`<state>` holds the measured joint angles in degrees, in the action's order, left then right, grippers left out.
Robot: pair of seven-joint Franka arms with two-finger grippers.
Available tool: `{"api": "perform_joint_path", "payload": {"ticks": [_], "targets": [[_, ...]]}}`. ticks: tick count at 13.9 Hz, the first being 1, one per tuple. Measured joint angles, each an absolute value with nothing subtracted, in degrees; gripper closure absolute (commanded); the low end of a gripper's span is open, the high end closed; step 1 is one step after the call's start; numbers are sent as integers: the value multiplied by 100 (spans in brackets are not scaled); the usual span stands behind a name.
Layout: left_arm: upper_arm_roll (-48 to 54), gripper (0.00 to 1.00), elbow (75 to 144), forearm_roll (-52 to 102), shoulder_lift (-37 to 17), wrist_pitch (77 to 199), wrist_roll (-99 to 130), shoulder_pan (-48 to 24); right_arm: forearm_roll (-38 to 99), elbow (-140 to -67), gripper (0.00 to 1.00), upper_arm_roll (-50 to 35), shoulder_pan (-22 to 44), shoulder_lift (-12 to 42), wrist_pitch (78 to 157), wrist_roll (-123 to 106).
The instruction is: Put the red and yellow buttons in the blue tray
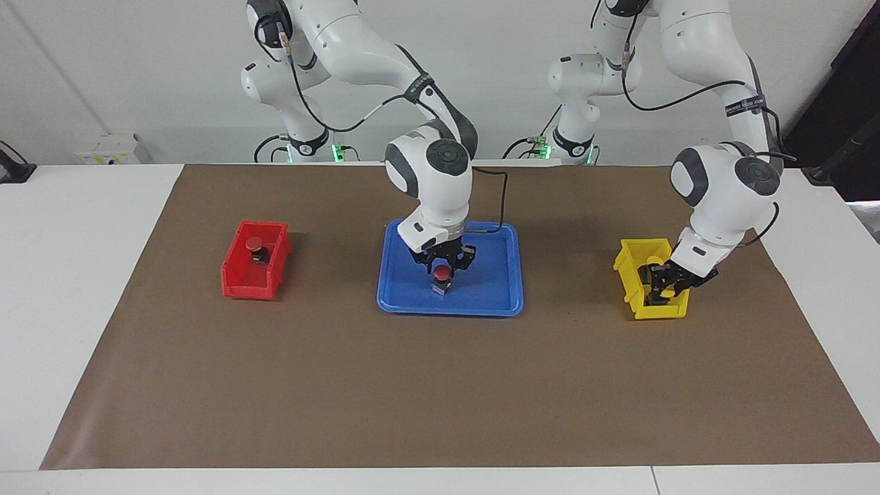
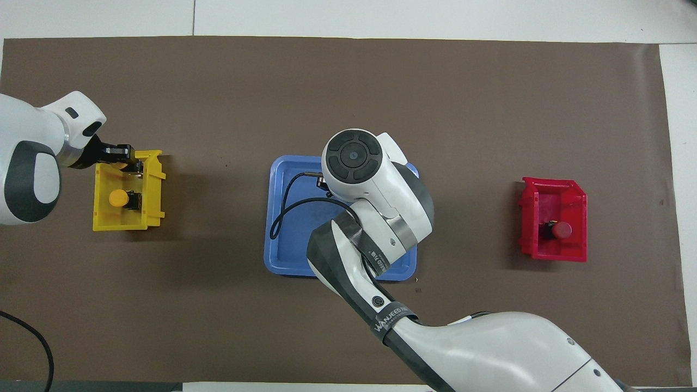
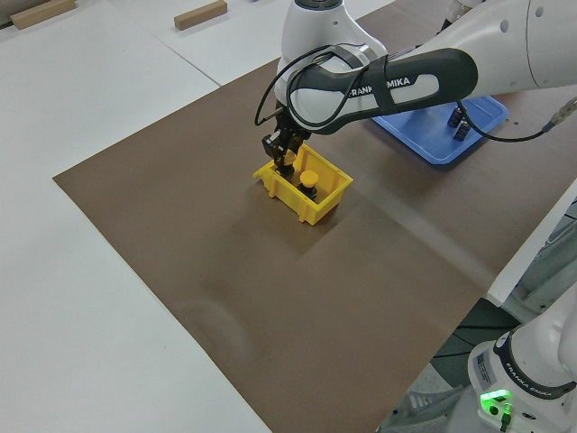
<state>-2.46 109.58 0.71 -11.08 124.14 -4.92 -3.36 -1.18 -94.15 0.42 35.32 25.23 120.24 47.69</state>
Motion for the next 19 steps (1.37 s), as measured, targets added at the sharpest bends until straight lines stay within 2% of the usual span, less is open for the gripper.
{"api": "perform_joint_path", "payload": {"ticks": [3, 6, 9, 12, 16, 19], "targets": [[-205, 99, 9774, 74, -1099, 11096, -366, -387, -189, -9116, 26, 130, 3326, 2458, 11851, 4747], [-153, 99, 9309, 77, -1184, 10787, 791, -1052, -271, -9120, 26, 161, 2385, 1886, 11301, 3470], [-118, 99, 9275, 77, -1312, 10791, 2267, -2073, -257, -10046, 26, 169, 1130, 827, 11010, 1754], [-97, 99, 9354, 77, -1335, 10839, 3477, -2935, -256, -11253, 30, 165, 372, 56, 11115, 763], [-89, 98, 9940, 159, -1329, 11614, 4166, -3577, -255, -12419, 36, 158, -291, -312, 11892, 46], [-105, 98, 10174, 277, -1332, 11814, 4255, -3590, -255, -12766, 37, 155, -366, -430, 12035, -42]]}}
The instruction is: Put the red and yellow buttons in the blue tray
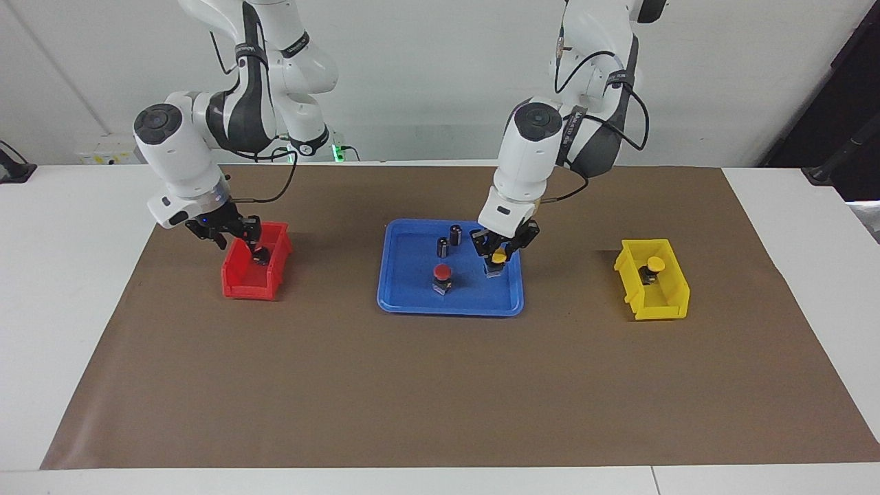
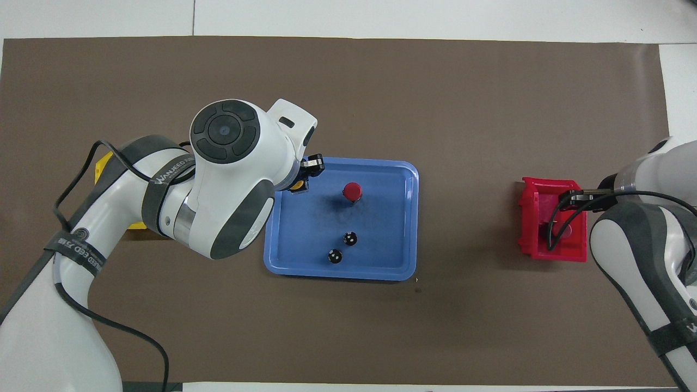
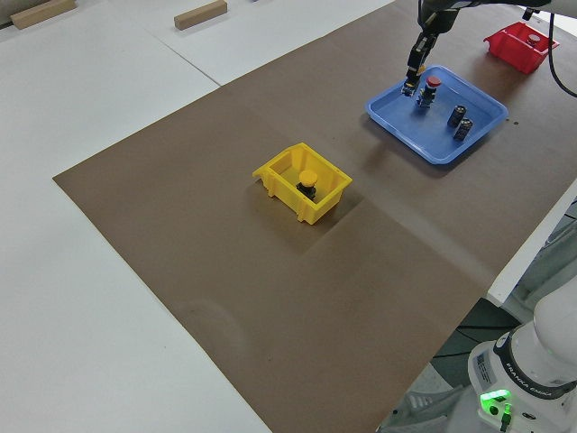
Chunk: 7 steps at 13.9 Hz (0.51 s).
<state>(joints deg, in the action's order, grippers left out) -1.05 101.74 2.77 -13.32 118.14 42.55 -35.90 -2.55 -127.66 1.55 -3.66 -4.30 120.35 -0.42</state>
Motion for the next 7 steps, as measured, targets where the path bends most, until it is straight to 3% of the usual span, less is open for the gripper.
{"api": "perform_joint_path", "payload": {"ticks": [7], "targets": [[-100, 98, 10609, 323, -1349, 12547, 4369, -3791, -255, -13485, 37, 126, -363, -606, 12587, -42]]}}
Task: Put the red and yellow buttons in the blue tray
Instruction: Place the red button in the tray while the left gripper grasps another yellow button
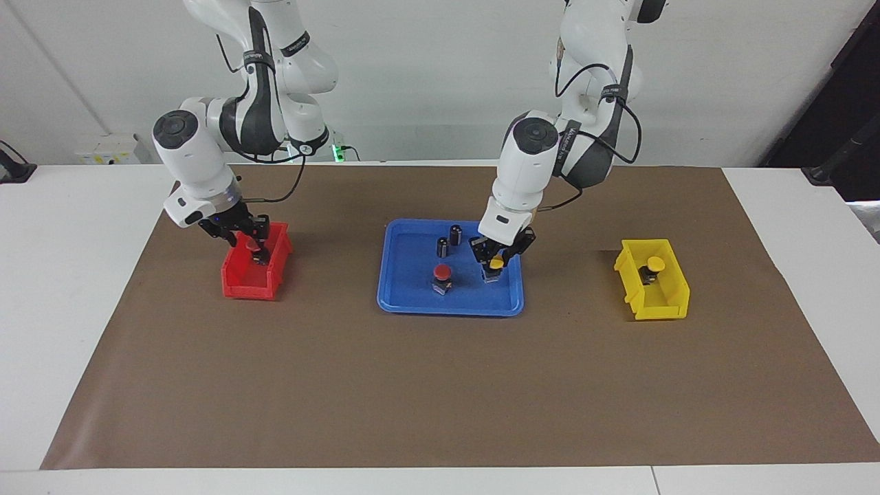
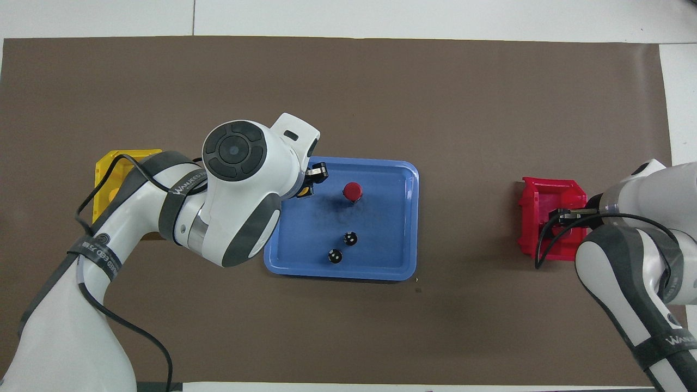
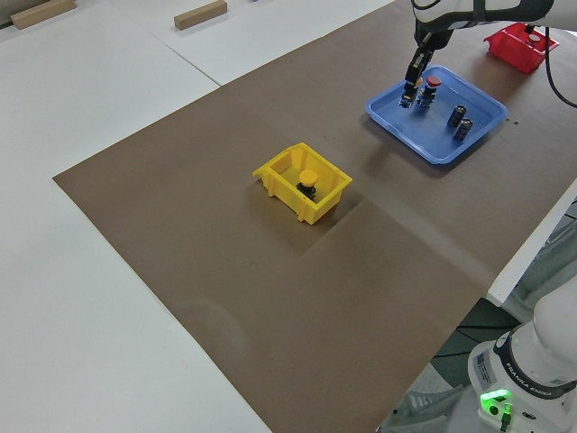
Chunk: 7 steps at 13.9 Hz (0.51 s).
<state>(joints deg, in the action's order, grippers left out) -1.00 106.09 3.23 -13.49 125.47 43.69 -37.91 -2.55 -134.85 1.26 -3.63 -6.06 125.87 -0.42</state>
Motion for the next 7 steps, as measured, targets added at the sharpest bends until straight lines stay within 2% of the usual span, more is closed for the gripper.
{"api": "perform_joint_path", "payload": {"ticks": [3, 6, 7], "targets": [[-95, 98, 10627, 324, -1615, 12864, 4489, -3967, -255, -13706, 39, 119, -360, -618, 12909, -42], [-99, 96, 10600, 331, -1955, 13068, 4535, -4018, -255, -13818, 46, 118, -360, -619, 13066, -42], [-103, 83, 10581, 331, -1959, 13061, 4537, -4018, -255, -13828, 46, 118, -360, -620, 13073, -42]]}}
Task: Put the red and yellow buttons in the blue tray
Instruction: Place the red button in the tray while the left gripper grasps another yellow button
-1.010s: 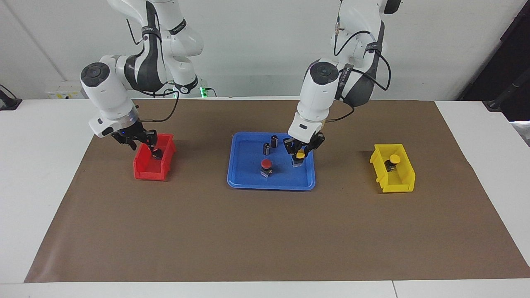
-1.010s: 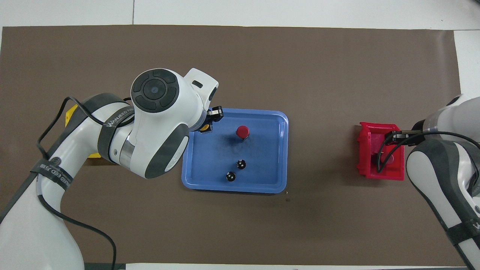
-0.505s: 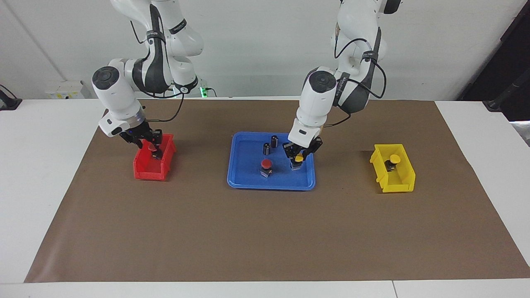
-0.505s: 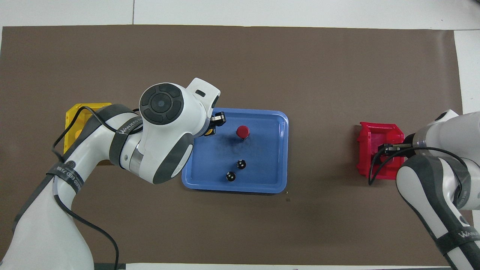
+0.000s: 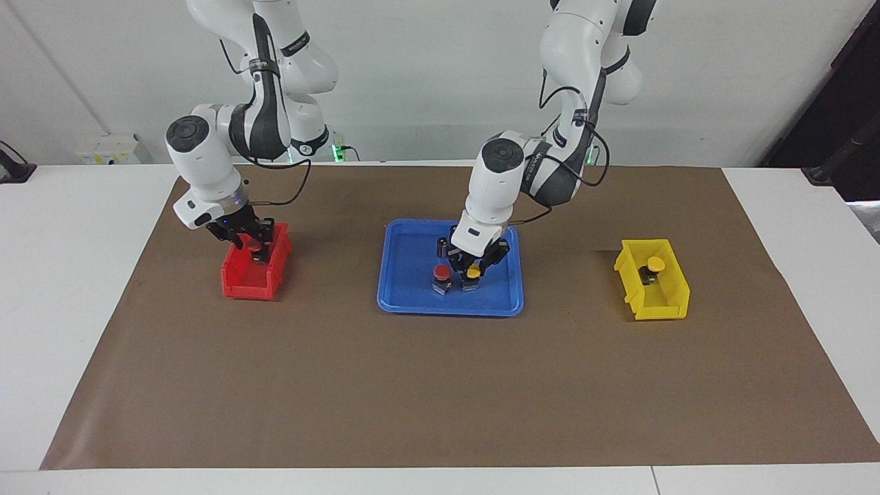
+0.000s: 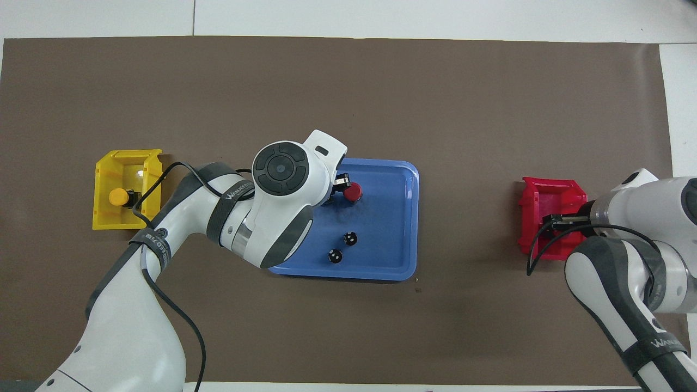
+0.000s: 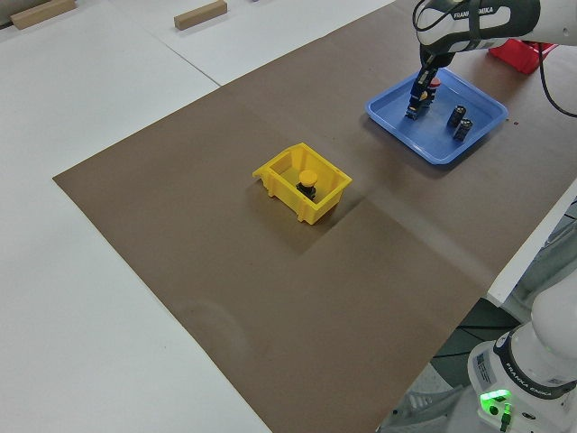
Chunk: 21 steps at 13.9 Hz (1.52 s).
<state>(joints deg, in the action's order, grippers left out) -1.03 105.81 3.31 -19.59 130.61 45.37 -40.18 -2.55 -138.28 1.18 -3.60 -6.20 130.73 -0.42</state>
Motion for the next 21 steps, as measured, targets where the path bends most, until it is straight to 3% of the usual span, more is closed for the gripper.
{"api": "perform_joint_path", "payload": {"ticks": [1, 2, 4, 6, 7, 10, 13, 16, 19, 21], "targets": [[-112, 51, 10566, 331, -1951, 13056, 4539, -4018, -255, -13839, 46, 117, -359, -620, 13073, -43], [-123, 34, 10554, 331, -1948, 13055, 4539, -4016, -255, -13858, 46, 117, -359, -620, 13073, -43], [-162, 31, 10548, 331, -1957, 13055, 4540, -4004, -255, -13906, 46, 116, -358, -620, 13075, -43], [-200, 29, 10522, 331, -1954, 12968, 4540, -3998, -255, -13943, 70, 116, -357, -620, 13077, -43], [-213, 21, 10479, 331, -1932, 12881, 4540, -3997, -255, -13954, 78, 116, -357, -621, 13078, -43], [-249, 0, 10218, 331, -1737, 12375, 4538, -3903, -255, -13900, 80, 111, -351, -623, 13052, -44], [-316, 0, 10001, 106, -1445, 11468, 3975, -3567, -255, -13181, 80, 79, -188, -589, 12263, -20], [-571, 0, 9984, -88, -1168, 10921, 2460, -2786, -70, -11845, 80, 51, 447, -299, 11368, 666], [-637, 0, 10009, -90, -1107, 10800, 869, -1716, 201, -10830, 80, 1, 1274, 257, 11247, 1847], [-641, 10, 10095, -90, -1108, 10786, 216, -1205, 251, -10293, 80, -11, 1837, 731, 11294, 2756]]}}
